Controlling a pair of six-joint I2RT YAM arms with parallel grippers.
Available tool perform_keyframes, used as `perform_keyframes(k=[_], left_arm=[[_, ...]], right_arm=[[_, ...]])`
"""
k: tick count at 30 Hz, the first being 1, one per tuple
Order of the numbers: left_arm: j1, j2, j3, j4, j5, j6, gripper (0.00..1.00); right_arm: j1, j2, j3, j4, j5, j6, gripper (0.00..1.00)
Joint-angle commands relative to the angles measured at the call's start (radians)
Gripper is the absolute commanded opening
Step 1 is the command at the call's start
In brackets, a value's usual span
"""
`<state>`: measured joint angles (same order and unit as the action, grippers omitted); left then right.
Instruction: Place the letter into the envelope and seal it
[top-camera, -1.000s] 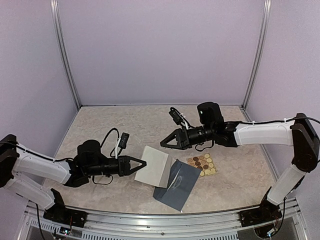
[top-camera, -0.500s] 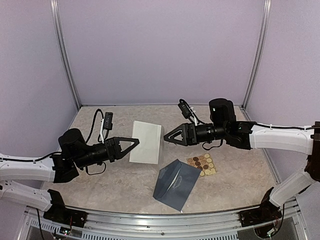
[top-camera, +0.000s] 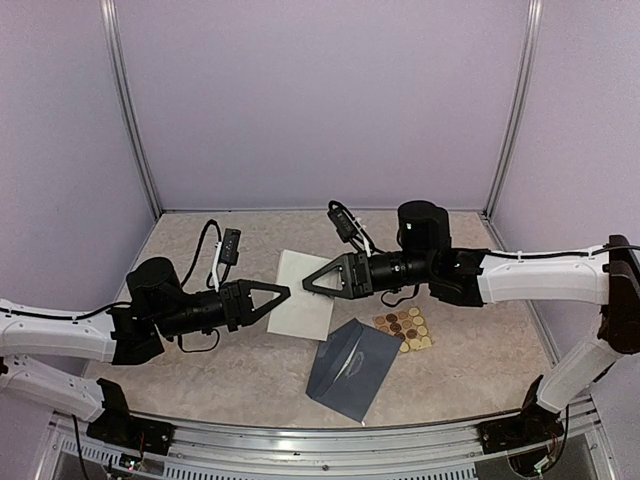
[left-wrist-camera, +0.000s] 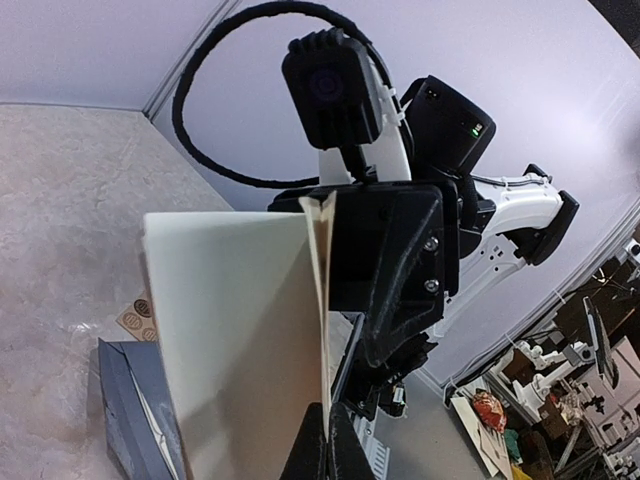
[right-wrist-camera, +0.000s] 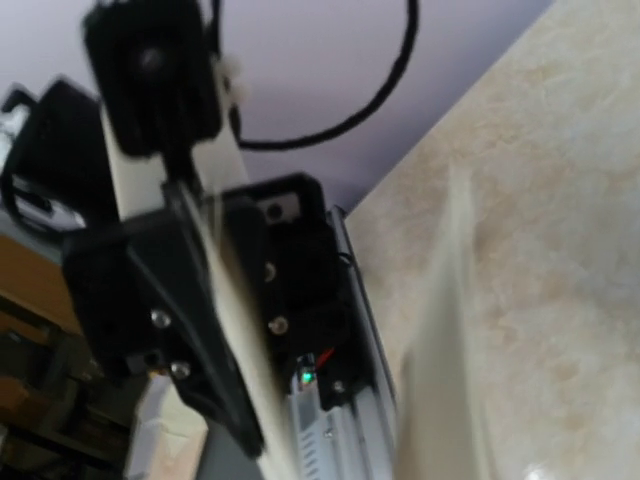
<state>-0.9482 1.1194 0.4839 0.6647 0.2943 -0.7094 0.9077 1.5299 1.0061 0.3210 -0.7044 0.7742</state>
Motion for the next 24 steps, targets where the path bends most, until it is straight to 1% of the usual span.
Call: perform_keyframes(k=[1, 4, 6, 7, 10, 11, 12, 13, 15, 18, 20, 21, 22, 24], left_arm=[[-0.006, -0.001, 0.018, 0.013, -0.004, 0.016, 0.00], [-0.006, -0.001, 0.017, 0.002, -0.014, 0.015, 0.00], [-0.006, 0.000, 0.015, -0.013, -0.028, 0.014, 0.00], [-0.004, 0.000, 0.016, -0.030, -0.039, 0.016, 0.04], [-0.004, -0.006, 0.021, -0.080, -0.083, 0.027, 0.20], [-0.002, -0.008, 0.022, -0.092, -0.091, 0.028, 0.23], [0.000, -0.012, 0.021, -0.094, -0.090, 0.027, 0.27], [0.002, -0.013, 0.019, -0.095, -0.085, 0.028, 0.35], [0.006, -0.011, 0.018, -0.097, -0.073, 0.024, 0.47], [0.008, 0.008, 0.026, -0.093, -0.033, 0.019, 0.58], [0.008, 0.023, 0.029, -0.078, -0.002, 0.012, 0.61], [0.008, 0.029, 0.028, -0.065, 0.013, 0.008, 0.62], [0.008, 0.032, 0.027, -0.049, 0.029, 0.004, 0.61], [0.008, 0.037, 0.022, -0.024, 0.048, -0.003, 0.55]], right_arm=[[0.008, -0.010, 0.008, 0.060, -0.013, 0.021, 0.33], [0.008, -0.012, -0.011, 0.084, -0.023, 0.036, 0.20], [0.007, -0.011, -0.019, 0.095, -0.026, 0.041, 0.06], [0.007, -0.011, -0.020, 0.095, -0.026, 0.040, 0.00], [0.007, -0.014, -0.024, 0.092, -0.033, 0.029, 0.00], [0.008, -0.016, -0.026, 0.095, -0.039, 0.027, 0.00], [0.007, -0.019, -0.030, 0.100, -0.049, 0.024, 0.00], [0.008, -0.021, -0.032, 0.109, -0.059, 0.023, 0.00], [0.007, -0.028, -0.039, 0.127, -0.084, 0.020, 0.00], [0.008, -0.036, -0.042, 0.148, -0.116, 0.015, 0.00], [0.008, -0.039, -0.042, 0.154, -0.130, 0.012, 0.00], [0.008, -0.040, -0.041, 0.153, -0.130, 0.010, 0.00], [0.008, -0.040, -0.041, 0.148, -0.128, 0.007, 0.00], [0.008, -0.039, -0.038, 0.124, -0.116, -0.004, 0.00]])
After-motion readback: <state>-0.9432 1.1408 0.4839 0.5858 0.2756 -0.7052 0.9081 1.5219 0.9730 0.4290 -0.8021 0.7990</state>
